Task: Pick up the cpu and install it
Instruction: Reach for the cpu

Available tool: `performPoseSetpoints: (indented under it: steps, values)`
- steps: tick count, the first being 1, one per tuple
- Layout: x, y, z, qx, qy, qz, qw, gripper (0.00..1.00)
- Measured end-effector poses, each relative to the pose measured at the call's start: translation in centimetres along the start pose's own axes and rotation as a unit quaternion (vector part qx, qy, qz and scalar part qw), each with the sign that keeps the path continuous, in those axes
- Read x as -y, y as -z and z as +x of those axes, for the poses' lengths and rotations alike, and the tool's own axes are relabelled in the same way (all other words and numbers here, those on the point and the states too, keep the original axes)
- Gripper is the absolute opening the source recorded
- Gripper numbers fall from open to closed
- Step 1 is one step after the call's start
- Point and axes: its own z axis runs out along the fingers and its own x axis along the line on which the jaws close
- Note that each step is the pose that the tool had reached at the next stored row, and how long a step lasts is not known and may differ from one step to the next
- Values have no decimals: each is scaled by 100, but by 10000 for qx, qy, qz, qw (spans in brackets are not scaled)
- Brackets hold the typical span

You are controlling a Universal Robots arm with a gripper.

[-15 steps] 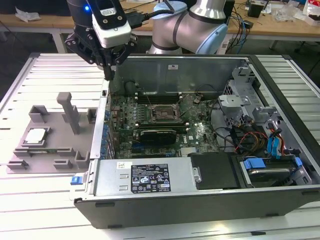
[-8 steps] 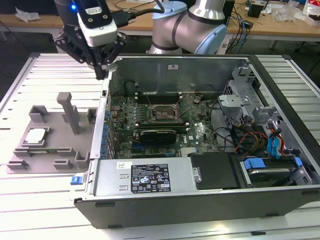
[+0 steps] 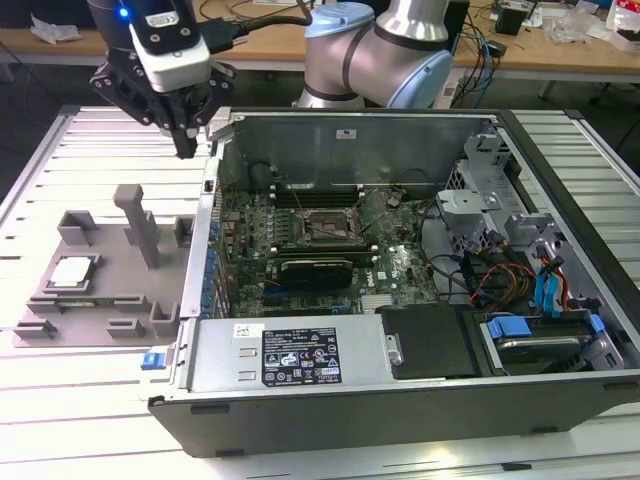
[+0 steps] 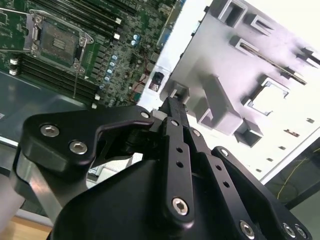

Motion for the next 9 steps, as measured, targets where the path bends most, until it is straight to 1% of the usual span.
performPoseSetpoints:
  steps: [1, 3, 4, 9]
  values:
    - [-4, 1, 38, 3, 0, 0, 10000, 11]
    - [-7, 2, 75, 6, 0, 0, 10000, 11]
    - [-11, 3, 107, 9, 0, -1, 10000, 11]
    - [-23, 5, 224, 17, 0, -1, 10000, 11]
